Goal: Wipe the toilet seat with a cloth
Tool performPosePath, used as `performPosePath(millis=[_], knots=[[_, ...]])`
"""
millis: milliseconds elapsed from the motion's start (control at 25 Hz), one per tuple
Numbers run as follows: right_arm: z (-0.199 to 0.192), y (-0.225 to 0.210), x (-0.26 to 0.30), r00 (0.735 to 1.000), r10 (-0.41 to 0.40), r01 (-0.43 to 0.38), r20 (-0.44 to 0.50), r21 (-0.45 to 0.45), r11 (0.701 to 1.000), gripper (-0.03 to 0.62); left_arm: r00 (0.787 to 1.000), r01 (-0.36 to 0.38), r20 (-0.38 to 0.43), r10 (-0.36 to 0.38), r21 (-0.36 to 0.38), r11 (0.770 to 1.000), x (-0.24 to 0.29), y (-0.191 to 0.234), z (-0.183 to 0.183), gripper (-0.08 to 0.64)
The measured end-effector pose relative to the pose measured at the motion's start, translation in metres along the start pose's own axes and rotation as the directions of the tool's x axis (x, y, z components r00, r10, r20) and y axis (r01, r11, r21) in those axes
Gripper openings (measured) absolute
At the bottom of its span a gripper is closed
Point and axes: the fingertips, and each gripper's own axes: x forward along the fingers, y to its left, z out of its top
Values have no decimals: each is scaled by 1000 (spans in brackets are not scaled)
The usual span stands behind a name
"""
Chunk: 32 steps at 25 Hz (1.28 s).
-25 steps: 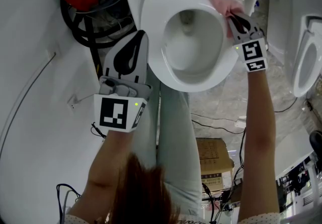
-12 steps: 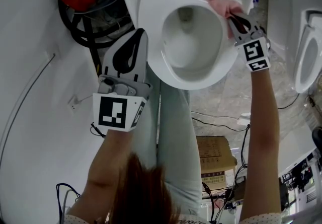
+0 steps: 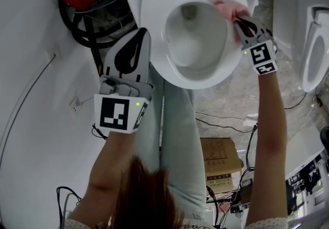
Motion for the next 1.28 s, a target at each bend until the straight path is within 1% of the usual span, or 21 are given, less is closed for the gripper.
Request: performPosePath(millis=[520,1040,1280], knots=[[-17,23,-12,998,53,-53,-27,-5,999,25,1000,2,2,-2,1,1000,-9,-5,-2,2],[-27,39,-21,996,83,-82,-44,9,997,25,1000,12,-7,-12,6,1000,-12,-9,-7,2],[-31,46,-24,995,83,-82,-55,24,996,25,1000,16,-13,-16,7,1000,-12,-9,-8,2]])
